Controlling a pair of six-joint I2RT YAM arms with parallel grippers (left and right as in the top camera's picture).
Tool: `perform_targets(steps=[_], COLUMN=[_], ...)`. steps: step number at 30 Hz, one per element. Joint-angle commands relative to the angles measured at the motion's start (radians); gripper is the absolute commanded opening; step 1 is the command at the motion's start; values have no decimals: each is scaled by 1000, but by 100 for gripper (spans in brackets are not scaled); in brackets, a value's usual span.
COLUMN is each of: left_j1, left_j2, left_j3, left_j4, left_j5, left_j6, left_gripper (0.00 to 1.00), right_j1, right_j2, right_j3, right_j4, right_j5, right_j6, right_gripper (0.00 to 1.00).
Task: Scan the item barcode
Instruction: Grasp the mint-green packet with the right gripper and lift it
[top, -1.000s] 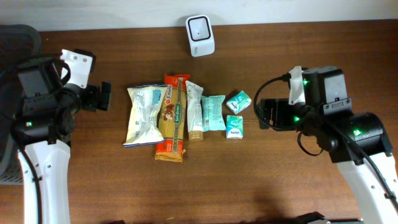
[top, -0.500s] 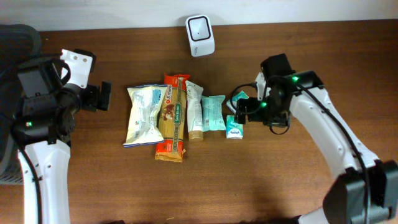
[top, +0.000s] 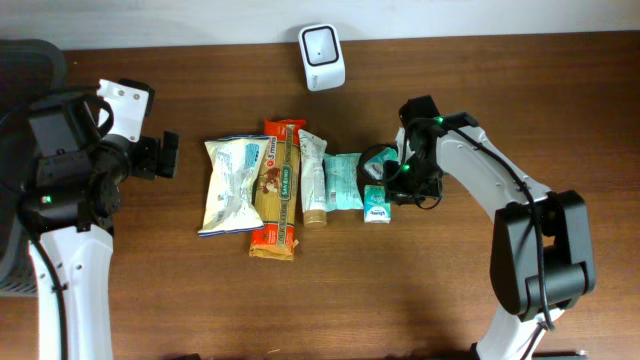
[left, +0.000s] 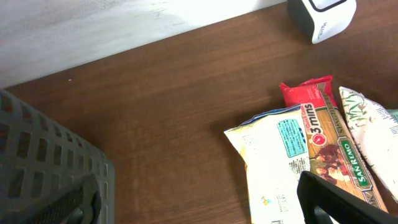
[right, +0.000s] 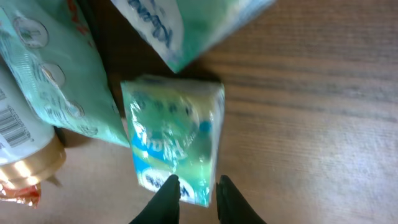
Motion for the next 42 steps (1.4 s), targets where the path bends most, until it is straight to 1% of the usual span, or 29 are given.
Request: perform_targets(steps=[1,4,7,10,16,17,20,21,22,24,25,26,28,32,36,39,40,42], left_j1=[4,4,4,4,4,4,4,4,4,4,4,4,4,4,4,4,4,4], left_j2=[-11,-11,-11,-11,-11,-11,-11,-11,-11,-11,-11,-11,-11,-11,-11,-11,-11,-11], left_j3=[3,3,3,3,3,3,3,3,3,3,3,3,3,3,3,3,3,3], left_j4=[1,1,1,1,1,1,1,1,1,1,1,1,1,1,1,1,1,1], left_j5=[0,0,0,0,0,0,0,0,0,0,0,0,0,0,0,0,0,0], left_j6=[16,16,16,16,16,16,16,16,16,16,16,16,16,16,16,16,16,16], left_gripper=[99,99,99,99,99,99,99,99,99,99,99,99,99,99,99,99,99,99], right_j1=[37,48,47,47,13,6,2,3,2,-8,-20,-33,-45,-93,-117,-116,-116,-116], right_j2=[5,5,5,5,5,3,2,2,2,2,3,3,3,3,3,3,3,3], right_j3=[-55,-110,-114,-118,-167,-163,-76,-46,-22,-16,-18,-19,-40,-72,-154,-195,-213,-239], right_j4=[51,99,95,95,105,103,43,25,9,-8,-27,-47,-58,-35,33,71,93,131], right_j5=[-2,37,117,157,155,152,104,60,-4,-52,-73,-108,-125,-129,-225,-249,-249,-249], right_j6=[-10,-9,-9,-10,-10,-11,-44,-68,-93,-93,-111,-153,-182,-203,-203,-197,-195,-175], right_gripper=[20,20,20,20,20,21,22,24,30,39,41,47,50,50,49,48,45,42])
